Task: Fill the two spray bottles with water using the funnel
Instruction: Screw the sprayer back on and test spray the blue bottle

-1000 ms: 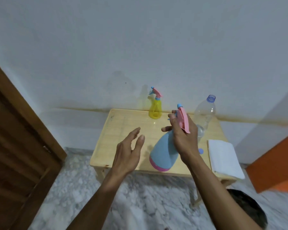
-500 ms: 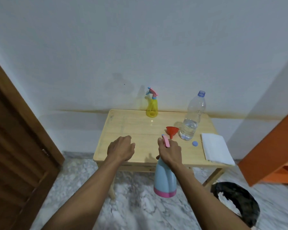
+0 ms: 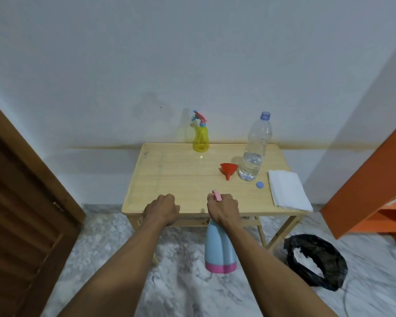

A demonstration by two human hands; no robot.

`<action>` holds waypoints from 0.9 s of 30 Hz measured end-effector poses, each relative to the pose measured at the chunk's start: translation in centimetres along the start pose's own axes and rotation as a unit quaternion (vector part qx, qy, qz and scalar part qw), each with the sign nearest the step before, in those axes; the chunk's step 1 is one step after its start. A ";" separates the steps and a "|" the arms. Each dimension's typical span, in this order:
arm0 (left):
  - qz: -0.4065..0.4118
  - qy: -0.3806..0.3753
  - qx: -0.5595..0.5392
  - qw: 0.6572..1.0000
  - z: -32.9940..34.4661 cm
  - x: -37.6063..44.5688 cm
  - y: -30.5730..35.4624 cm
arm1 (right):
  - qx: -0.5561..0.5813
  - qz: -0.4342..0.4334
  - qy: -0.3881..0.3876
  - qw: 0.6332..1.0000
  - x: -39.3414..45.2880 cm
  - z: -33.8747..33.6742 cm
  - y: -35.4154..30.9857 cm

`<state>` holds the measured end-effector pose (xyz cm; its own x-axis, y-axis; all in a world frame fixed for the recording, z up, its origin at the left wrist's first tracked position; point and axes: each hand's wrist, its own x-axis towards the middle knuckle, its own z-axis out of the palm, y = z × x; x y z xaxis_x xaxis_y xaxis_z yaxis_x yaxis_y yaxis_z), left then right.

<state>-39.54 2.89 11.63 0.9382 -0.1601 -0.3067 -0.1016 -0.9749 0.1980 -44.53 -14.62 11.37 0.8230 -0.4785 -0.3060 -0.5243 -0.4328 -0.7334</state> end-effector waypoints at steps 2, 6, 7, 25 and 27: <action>-0.001 0.005 -0.004 1.000 0.1 0.0 0.0 | 0.005 -0.004 0.001 1.000 0.2 -0.2 0.0; -0.004 0.007 -0.025 1.000 0.5 -0.2 0.0 | -0.001 0.001 0.004 1.000 0.3 -0.6 0.1; -0.004 0.008 -0.028 1.000 0.6 -0.2 -0.1 | -0.005 0.002 0.005 1.000 0.4 -0.6 0.1; -0.064 0.032 -0.035 0.997 -0.1 -0.5 -5.2 | -0.019 -0.031 -0.039 0.999 -0.3 1.8 -2.0; -0.071 0.035 -0.037 0.996 -0.1 -0.6 -6.0 | -0.022 -0.032 -0.044 0.998 -0.4 2.2 -2.1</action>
<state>-39.49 8.85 10.71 0.9623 -0.0079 -0.2718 0.0560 -0.9724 0.2266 -43.30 -11.82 11.74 0.8702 -0.3813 -0.3122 -0.4773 -0.4947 -0.7263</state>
